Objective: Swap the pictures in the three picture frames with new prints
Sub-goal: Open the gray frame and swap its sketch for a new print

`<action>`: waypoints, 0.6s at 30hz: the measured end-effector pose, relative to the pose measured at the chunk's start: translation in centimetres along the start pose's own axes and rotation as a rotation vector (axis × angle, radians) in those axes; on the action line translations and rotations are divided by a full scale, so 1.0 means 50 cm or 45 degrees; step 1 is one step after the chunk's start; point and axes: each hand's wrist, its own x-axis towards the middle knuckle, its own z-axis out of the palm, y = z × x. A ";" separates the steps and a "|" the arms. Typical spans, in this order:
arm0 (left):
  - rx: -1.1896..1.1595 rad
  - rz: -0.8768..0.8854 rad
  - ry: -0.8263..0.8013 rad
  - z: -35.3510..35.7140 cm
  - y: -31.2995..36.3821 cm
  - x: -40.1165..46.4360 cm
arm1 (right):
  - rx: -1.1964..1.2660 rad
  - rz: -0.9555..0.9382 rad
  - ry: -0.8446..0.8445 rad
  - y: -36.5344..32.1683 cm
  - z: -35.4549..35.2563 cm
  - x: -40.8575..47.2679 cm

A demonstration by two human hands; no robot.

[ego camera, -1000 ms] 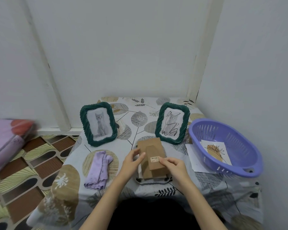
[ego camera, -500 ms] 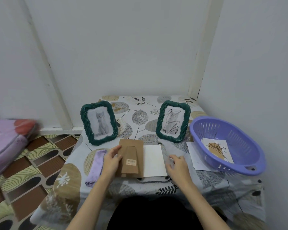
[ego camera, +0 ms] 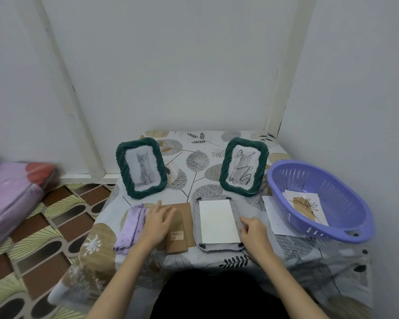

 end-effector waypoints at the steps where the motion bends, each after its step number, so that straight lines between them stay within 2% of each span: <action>1: 0.048 0.035 -0.091 0.000 -0.004 -0.001 | -0.002 -0.004 -0.005 -0.007 0.003 -0.002; 3: 0.246 0.106 -0.273 -0.002 -0.017 -0.002 | -0.001 -0.025 -0.011 -0.014 0.011 -0.002; 5: 0.398 0.158 -0.338 -0.002 -0.027 -0.003 | 0.025 -0.041 -0.030 -0.018 0.017 -0.004; 10: 0.326 0.153 -0.340 -0.003 -0.029 0.004 | 0.106 -0.006 -0.082 -0.022 0.018 -0.007; 13: 0.137 0.190 -0.198 0.015 0.006 0.005 | 0.149 0.048 -0.047 -0.024 0.013 -0.006; 15: 0.093 0.223 -0.154 0.033 0.036 -0.001 | -0.015 0.068 -0.044 -0.030 0.013 -0.006; 18: 0.281 0.299 -0.197 0.060 0.060 -0.005 | -0.234 0.057 -0.037 -0.049 0.018 -0.007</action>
